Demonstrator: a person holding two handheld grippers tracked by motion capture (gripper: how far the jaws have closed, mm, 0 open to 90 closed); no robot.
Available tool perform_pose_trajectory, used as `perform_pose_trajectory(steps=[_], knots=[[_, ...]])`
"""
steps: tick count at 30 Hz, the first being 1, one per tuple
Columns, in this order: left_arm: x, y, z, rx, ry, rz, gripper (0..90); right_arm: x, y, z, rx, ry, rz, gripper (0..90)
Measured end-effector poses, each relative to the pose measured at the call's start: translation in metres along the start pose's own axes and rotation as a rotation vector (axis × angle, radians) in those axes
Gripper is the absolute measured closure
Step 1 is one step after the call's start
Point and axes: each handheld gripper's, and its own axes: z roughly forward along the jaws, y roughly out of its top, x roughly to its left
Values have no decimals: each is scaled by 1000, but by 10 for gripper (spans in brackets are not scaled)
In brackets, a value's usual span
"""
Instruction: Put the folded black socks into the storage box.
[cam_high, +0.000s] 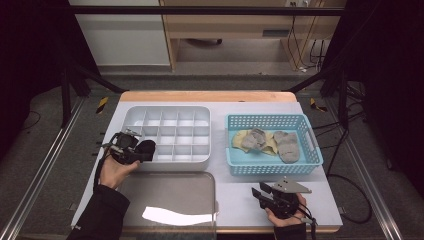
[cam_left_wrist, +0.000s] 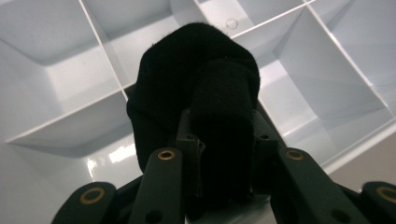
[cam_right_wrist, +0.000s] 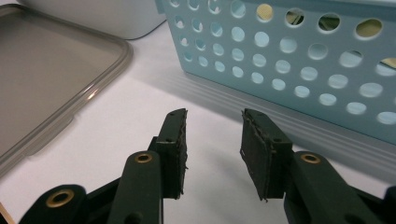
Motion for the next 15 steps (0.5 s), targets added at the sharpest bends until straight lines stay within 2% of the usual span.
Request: perform_pose_trajectory(steps=[3, 8, 11, 13, 15], knots=[[-1, 2, 2, 23, 12, 0, 715, 0, 0, 0, 3, 1, 1, 609], [1, 2, 2, 30, 3, -11, 710, 0, 0, 0, 3, 3, 0, 609], [4, 0, -1, 5, -29, -39, 676, 0, 0, 0, 3, 3, 3, 604], [4, 0, -4, -9, -38, -48, 632, 0, 0, 0, 1, 6, 6, 601], [2, -1, -10, -34, -29, -40, 589, -1, 0, -1, -4, 5, 2, 601]])
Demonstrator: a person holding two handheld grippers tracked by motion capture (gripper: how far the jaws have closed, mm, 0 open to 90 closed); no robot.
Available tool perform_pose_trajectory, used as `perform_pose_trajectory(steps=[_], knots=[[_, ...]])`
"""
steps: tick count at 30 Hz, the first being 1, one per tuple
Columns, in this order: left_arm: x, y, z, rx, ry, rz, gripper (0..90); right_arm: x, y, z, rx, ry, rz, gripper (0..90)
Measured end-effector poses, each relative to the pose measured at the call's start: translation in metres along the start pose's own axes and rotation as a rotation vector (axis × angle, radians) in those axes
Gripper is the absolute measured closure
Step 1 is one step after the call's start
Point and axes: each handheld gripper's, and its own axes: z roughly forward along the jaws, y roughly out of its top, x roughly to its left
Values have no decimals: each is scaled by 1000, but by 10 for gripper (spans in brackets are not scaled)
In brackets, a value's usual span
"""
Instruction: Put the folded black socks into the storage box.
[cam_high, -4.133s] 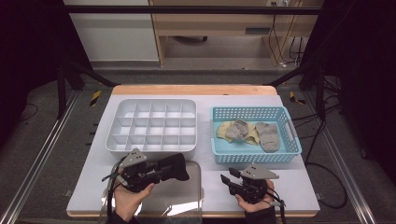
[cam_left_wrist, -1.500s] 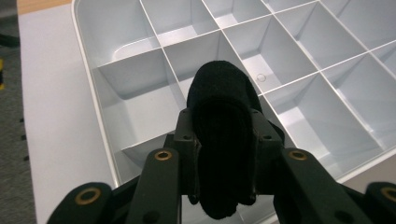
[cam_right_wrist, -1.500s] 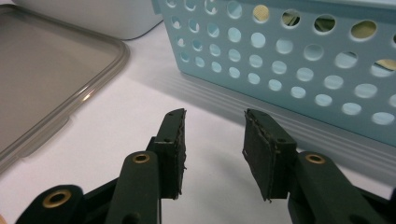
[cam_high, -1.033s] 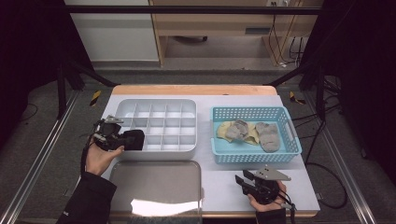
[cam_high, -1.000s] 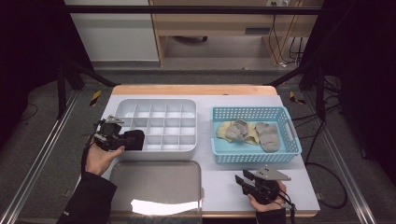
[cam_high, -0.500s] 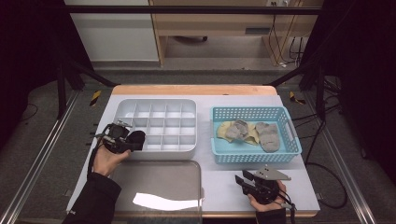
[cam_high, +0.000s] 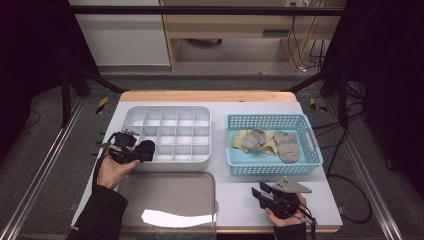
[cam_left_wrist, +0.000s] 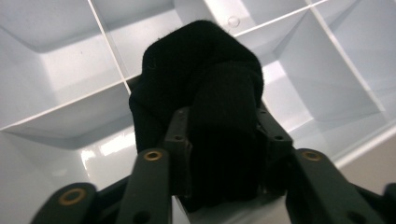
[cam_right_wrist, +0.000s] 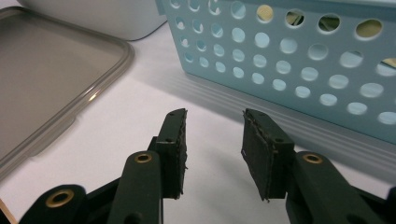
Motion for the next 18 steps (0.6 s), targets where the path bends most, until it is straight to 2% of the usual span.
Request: perform_pose_trajectory(steps=[2, 4, 6, 7, 10, 18], knots=[[-3, 0, -9, -57, 12, 10, 531, 0, 0, -1, 0, -2, 7, 600], [-2, 0, -17, -98, 1, 7, 540, 0, 0, -1, 0, -2, 8, 600], [-2, 1, -19, -132, 16, -6, 594, 0, 0, -1, 0, -1, 5, 601], [-1, 1, -18, -131, 18, -10, 645, 0, 0, -1, 1, -2, 3, 601], [1, 3, -10, -104, 15, -6, 715, 1, 0, 0, 2, 1, 0, 602], [2, 2, 8, -4, 32, 13, 795, 1, 0, 1, 8, 3, 0, 608]])
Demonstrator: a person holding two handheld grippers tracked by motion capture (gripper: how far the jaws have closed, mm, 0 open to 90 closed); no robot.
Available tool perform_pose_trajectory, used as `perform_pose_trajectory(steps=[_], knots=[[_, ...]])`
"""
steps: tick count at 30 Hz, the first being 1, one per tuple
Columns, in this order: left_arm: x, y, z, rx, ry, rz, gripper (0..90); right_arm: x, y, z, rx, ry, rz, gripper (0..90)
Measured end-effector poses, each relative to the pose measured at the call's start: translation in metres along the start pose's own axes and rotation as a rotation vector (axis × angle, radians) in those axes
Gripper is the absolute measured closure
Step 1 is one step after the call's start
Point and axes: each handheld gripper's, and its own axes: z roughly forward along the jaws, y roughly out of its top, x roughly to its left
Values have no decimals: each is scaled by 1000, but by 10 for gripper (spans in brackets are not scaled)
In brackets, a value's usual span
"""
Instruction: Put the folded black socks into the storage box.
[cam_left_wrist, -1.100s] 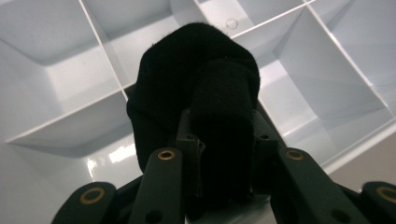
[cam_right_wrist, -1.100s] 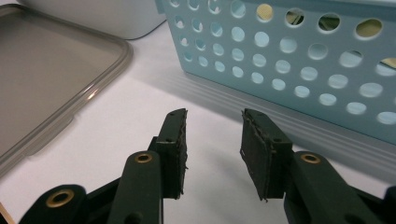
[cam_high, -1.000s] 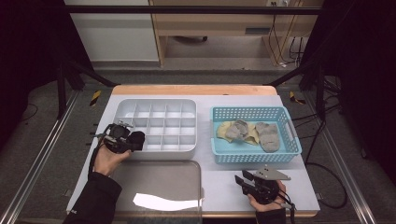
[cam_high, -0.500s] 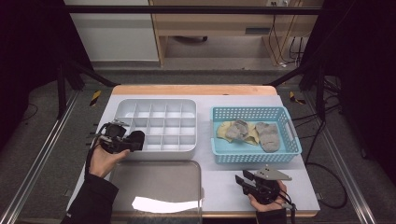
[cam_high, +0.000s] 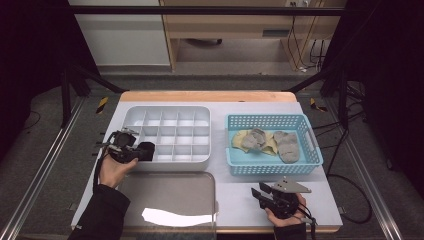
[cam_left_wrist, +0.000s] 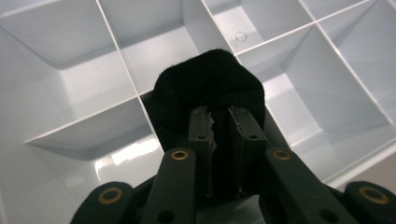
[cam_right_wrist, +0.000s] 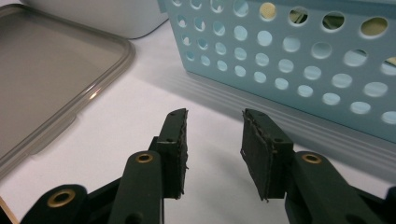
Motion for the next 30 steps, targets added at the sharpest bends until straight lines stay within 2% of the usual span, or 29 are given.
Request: perform_pose_trajectory(steps=[5, 10, 12, 16, 21, 25, 30], knots=[[0, 1, 6, 36, -9, 5, 799, 0, 0, 0, 0, 1, 1, 609], [2, 0, 5, 30, -17, -3, 795, 0, 0, 0, -1, 5, -1, 617], [2, -1, 3, 20, -24, -18, 778, 0, 1, -1, -3, 6, 3, 617], [5, -5, -12, -64, -35, -50, 724, -2, 1, -3, -15, 8, 5, 619], [1, -7, -39, -211, -29, -37, 646, -2, 1, -3, -19, -1, 7, 614], [-9, -12, -51, -271, -7, -19, 584, -4, 1, -5, -31, -6, 17, 606], [-25, -23, -60, -345, -49, -17, 553, -5, 2, -8, -46, -3, 30, 606]])
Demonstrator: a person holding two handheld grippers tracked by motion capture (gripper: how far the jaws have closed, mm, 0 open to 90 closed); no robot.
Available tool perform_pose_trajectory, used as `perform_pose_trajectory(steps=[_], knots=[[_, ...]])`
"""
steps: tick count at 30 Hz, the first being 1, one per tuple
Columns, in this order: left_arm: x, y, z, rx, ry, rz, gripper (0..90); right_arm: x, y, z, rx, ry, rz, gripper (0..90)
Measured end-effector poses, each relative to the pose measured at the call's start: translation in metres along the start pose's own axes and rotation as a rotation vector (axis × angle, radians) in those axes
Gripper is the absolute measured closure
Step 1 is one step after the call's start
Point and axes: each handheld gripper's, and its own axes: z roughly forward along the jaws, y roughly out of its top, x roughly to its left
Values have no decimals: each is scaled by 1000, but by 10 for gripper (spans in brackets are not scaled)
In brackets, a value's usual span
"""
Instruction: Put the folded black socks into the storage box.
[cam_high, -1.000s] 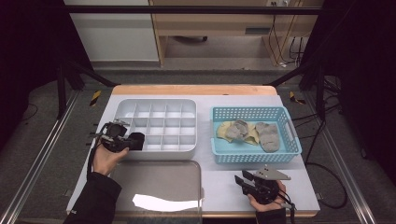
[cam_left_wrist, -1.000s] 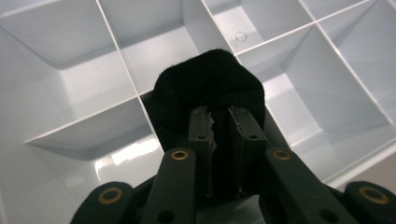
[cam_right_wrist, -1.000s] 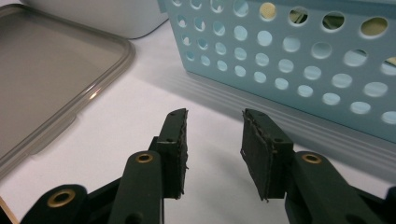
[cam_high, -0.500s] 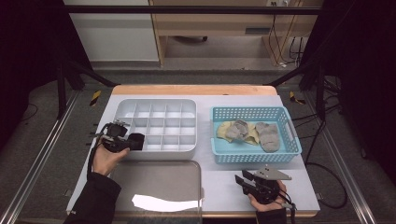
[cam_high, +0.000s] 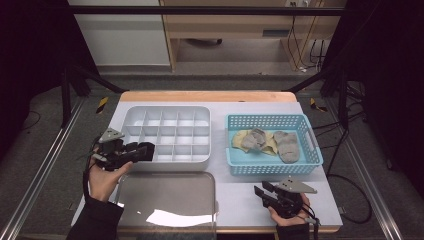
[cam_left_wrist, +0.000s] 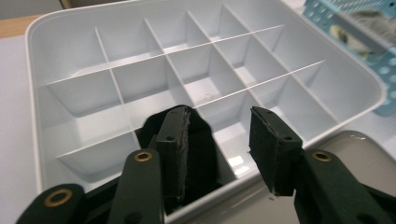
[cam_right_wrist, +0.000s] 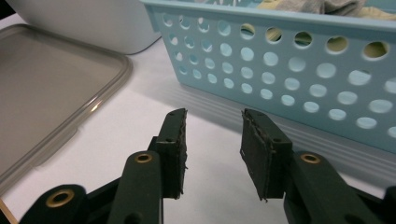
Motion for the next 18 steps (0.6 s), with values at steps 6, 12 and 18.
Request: perform_pose_trajectory(steps=[6, 12, 18], knots=[[-21, -19, -9, -79, -32, 6, 534, 0, 2, -3, -17, 4, 0, 599], [-36, -42, -15, -109, -52, 24, 519, -1, 4, -6, -28, 5, 4, 596], [-43, -60, -18, -125, -49, 14, 513, -2, 8, -12, -49, 5, 6, 592]])
